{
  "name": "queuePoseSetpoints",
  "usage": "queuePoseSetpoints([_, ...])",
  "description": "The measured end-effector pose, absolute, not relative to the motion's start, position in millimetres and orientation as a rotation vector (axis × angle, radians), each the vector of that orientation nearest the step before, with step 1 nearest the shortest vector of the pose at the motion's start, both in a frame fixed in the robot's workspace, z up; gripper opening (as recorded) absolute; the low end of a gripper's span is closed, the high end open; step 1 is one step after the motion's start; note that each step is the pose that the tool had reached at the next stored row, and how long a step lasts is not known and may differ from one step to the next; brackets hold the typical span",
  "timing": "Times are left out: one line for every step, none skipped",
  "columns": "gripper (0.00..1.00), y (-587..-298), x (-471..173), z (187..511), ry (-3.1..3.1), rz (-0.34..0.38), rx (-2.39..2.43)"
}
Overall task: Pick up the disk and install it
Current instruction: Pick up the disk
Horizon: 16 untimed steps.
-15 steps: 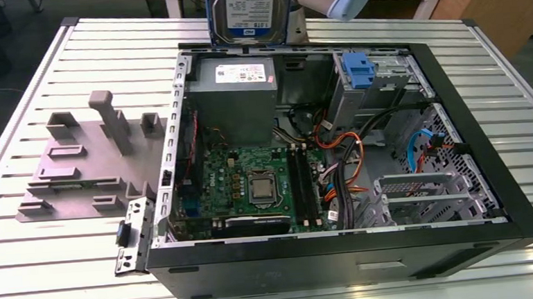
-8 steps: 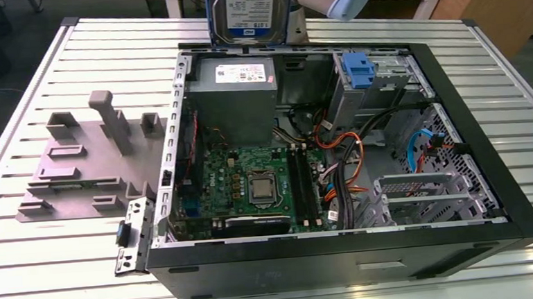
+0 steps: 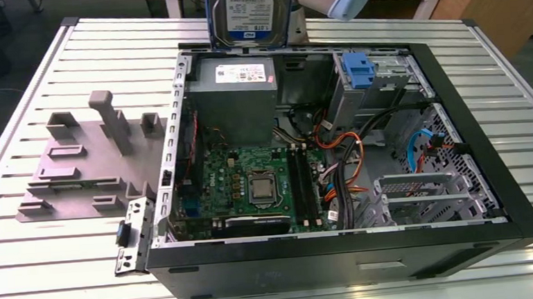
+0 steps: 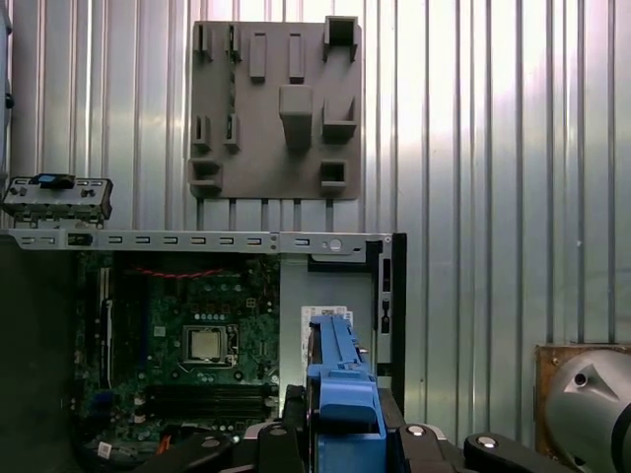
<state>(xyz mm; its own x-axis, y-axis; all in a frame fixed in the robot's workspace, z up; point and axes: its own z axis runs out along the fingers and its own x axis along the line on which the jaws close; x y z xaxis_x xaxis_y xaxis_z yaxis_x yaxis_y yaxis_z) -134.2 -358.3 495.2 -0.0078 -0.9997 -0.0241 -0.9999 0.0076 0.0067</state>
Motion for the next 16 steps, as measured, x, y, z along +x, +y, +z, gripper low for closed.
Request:
queuePoseSetpoints([0.36, -359, -134, 495, 2.221, 0.034, -2.204])
queuePoseSetpoints([0.36, -361, -134, 495, 2.221, 0.034, -2.204])
queuePoseSetpoints([0.36, -362, -134, 495, 2.221, 0.034, -2.204])
queuePoseSetpoints([0.36, -363, -134, 495, 2.221, 0.034, -2.204])
queuePoseSetpoints([0.36, -364, -134, 495, 2.221, 0.034, -2.204])
queuePoseSetpoints([0.36, -365, -134, 495, 2.221, 0.034, -2.204])
queuePoseSetpoints([0.36, -366, -134, 495, 2.221, 0.034, -2.204])
queuePoseSetpoints([0.36, -367, -134, 495, 2.221, 0.034, -2.204])
queuePoseSetpoints([0.36, -368, -134, 495, 2.221, 0.034, -2.204])
queuePoseSetpoints([0.36, -370, -134, 495, 2.221, 0.034, -2.204])
queuePoseSetpoints([0.36, -371, -134, 495, 2.221, 0.034, -2.204])
queuePoseSetpoints([0.36, -372, -134, 495, 2.221, 0.034, -2.204])
queuePoseSetpoints([0.36, -373, -134, 495, 2.221, 0.034, -2.204])
queuePoseSetpoints([0.36, -374, -134, 495, 2.221, 0.034, -2.204])
queuePoseSetpoints([0.36, -376, -134, 495, 2.221, 0.034, -2.204])
queuePoseSetpoints([0.36, -377, -134, 495, 2.221, 0.034, -2.204])
